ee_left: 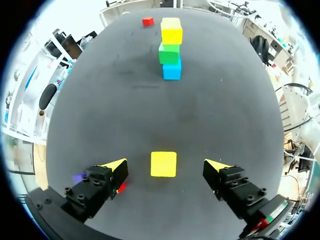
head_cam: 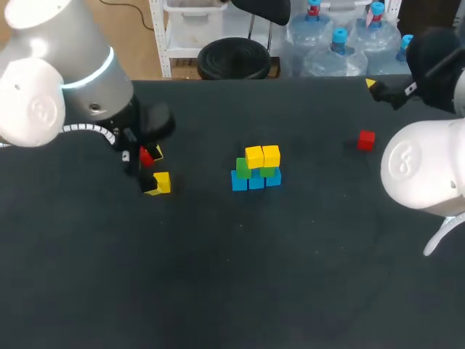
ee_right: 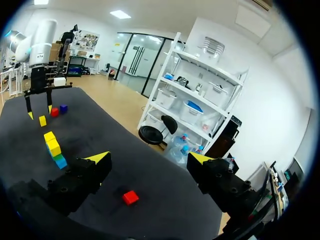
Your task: Place the blue cubes, place green cubes on the blue cubes, place the yellow cubes on the green cubes, then place the red cubes on the yellow cubes, and place purple cube on the red cubes.
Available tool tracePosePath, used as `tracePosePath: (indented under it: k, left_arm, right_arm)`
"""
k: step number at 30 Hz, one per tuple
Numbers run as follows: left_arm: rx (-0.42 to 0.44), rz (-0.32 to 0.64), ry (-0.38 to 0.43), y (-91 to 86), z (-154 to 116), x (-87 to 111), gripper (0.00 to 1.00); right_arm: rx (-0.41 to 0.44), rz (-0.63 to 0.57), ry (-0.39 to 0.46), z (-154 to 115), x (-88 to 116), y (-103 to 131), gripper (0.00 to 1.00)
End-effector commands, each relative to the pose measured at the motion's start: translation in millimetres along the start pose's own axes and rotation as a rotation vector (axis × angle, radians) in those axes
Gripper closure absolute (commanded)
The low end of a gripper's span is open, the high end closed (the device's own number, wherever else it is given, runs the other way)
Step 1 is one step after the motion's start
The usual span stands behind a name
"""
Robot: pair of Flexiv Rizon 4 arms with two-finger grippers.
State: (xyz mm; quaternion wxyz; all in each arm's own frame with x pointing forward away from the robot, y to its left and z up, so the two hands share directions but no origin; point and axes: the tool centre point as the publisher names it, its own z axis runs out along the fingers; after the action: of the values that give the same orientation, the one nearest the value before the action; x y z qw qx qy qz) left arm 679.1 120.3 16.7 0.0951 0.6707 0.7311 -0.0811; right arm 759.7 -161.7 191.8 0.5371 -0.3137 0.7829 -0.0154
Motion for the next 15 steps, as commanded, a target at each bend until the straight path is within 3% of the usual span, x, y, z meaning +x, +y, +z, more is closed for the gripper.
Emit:
tracePosePath:
  k: [1,12,15]
  left_arm:
    - [0.017,0.004,0.019,5.9,5,-2.4,0.00]
    - [0.046,0.010,0.049,12.1,26,1.9,0.00]
    - [0.046,0.009,0.051,13.6,28,0.8,0.15]
  right_arm:
    - [-0.001,0.000,-0.001,0,0,0,0.00]
    - [-0.001,0.000,-0.001,0,0,0,0.00]
    - [-0.001,0.000,-0.001,0,0,0,0.00]
